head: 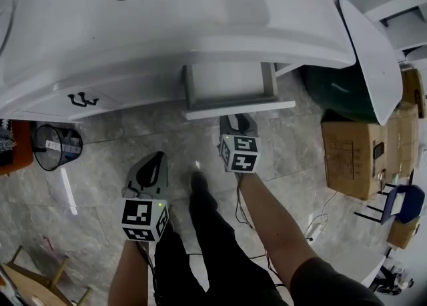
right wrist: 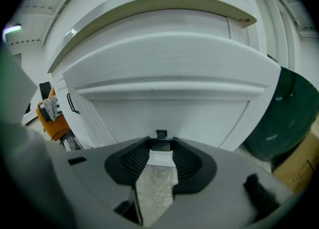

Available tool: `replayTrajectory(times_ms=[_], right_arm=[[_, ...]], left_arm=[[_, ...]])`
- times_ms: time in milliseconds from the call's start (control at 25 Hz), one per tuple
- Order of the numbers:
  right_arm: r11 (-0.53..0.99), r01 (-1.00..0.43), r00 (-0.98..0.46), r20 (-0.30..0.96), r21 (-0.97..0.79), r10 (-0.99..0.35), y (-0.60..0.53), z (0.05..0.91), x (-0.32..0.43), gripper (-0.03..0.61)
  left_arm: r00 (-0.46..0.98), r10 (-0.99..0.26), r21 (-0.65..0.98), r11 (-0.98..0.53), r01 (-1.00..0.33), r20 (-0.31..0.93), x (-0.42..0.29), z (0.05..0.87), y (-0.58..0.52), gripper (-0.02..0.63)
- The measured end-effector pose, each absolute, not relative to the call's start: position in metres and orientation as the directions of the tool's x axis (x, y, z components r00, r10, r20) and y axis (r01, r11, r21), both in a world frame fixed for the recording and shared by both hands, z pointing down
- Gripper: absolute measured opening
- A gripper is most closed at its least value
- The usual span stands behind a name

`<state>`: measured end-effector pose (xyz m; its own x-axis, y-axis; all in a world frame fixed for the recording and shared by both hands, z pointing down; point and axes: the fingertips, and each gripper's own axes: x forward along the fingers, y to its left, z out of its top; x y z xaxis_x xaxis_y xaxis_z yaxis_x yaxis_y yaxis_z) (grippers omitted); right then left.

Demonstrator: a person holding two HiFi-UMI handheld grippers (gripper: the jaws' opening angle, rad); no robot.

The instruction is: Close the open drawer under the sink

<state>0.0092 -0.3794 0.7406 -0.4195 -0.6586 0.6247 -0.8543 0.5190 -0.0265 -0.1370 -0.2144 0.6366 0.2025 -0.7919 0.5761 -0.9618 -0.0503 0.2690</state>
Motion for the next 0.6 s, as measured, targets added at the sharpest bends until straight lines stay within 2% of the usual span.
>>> replayTrajectory(times_ms=[600], right_arm=[[0.499,-0.865,-0.409,0.636,-0.044,-0.654,-0.381,0.728,0.008,0.149]], left_arm=[[0.191,-0.79,0.253,-0.047,-0.966,0.583,-0.135,0.636,-0.216,0.015]])
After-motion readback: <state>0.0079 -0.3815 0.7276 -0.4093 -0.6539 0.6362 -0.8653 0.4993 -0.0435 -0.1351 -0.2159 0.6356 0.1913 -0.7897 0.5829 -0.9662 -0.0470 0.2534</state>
